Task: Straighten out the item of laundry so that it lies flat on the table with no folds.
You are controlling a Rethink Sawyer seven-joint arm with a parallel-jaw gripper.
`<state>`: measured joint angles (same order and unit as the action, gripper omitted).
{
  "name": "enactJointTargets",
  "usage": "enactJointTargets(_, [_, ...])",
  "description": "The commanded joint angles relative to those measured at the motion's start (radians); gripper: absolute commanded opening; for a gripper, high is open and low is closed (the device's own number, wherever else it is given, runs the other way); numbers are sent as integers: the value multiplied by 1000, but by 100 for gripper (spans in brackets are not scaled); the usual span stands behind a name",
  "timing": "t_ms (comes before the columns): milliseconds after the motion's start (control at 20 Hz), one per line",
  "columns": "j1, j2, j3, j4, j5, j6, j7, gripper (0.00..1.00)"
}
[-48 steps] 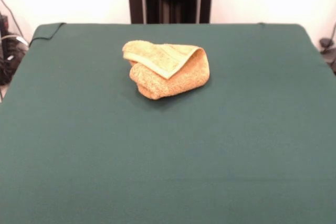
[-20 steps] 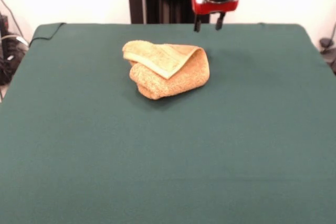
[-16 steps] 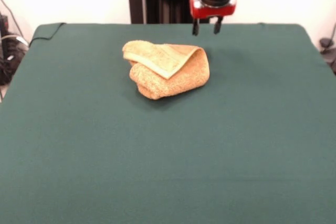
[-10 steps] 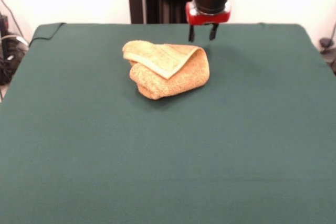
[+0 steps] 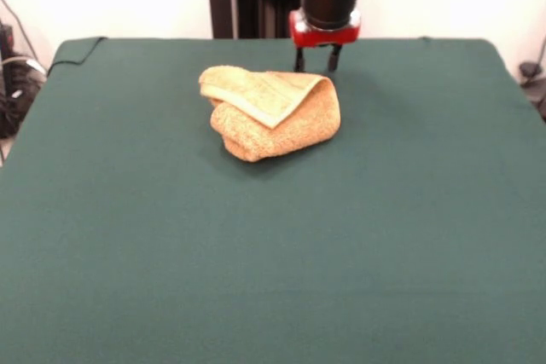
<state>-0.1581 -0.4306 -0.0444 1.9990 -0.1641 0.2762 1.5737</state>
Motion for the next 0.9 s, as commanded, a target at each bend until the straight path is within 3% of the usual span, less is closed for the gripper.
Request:
enactJointTargets(50, [-27, -4, 20, -8, -27, -95, 145, 100])
enactJointTargets(400, [-54, -143, -5, 137, -53, -105, 163, 100])
enactJointTargets(900, [-46, -44, 52, -32, -10, 9, 126, 100])
